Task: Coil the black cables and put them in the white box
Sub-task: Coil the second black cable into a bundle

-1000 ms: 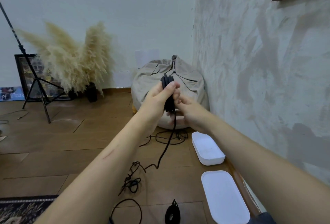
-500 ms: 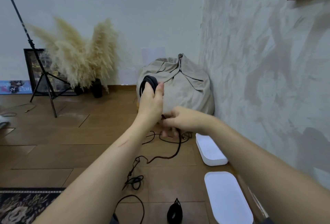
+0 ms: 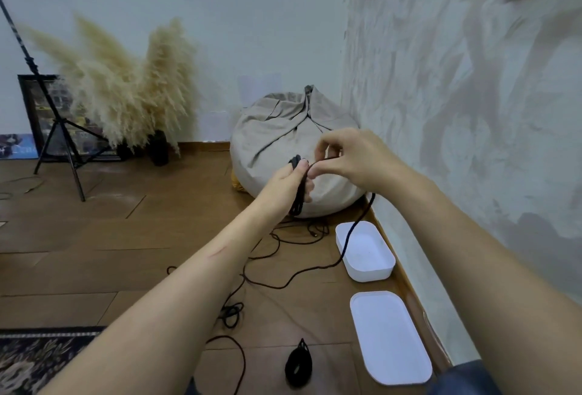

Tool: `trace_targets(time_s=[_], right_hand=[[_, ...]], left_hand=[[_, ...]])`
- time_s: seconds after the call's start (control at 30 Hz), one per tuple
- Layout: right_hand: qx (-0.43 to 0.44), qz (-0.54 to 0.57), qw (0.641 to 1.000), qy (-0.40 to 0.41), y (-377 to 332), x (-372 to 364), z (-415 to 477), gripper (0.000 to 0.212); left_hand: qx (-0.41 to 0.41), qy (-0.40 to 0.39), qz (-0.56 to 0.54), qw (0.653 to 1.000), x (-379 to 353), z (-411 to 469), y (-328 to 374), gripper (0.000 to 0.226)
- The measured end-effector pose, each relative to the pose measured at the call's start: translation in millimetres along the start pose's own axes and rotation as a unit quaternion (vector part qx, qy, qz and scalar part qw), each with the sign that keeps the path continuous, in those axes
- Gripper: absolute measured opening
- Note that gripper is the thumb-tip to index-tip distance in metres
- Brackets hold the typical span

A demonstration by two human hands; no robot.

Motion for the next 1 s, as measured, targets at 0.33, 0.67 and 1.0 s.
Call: trace_targets(time_s=[0.33, 0.67, 1.0], right_hand=[[-0.054, 0.21, 0.975, -0.05, 27.3, -7.2, -4.8, 0.011], [-0.1, 0.432, 0.897, 0.004, 56.5, -9.0, -17.3, 0.01], [-0.067, 0.475, 0.877, 0.016, 51.6, -5.6, -9.5, 0.013]], left_hand=[[-0.06, -0.125, 0.073, 0.988, -13.2, -24.8, 13.6, 0.018], [-0.035, -0.017, 0.064, 0.997, 4.8, -24.0, 14.2, 0.021], [-0.036, -0.055, -0.019, 0.998, -3.3, -28.0, 26.1, 0.026]])
Point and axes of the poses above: each hand's wrist, its own z-axis towards the middle knuckle, its own x-axis out of the back of the hand, y = z × x, the point moved 7 cm from there along z, towards the middle knuckle, and after that the axes turned 13 degrees about z, right-handed, at the moved point
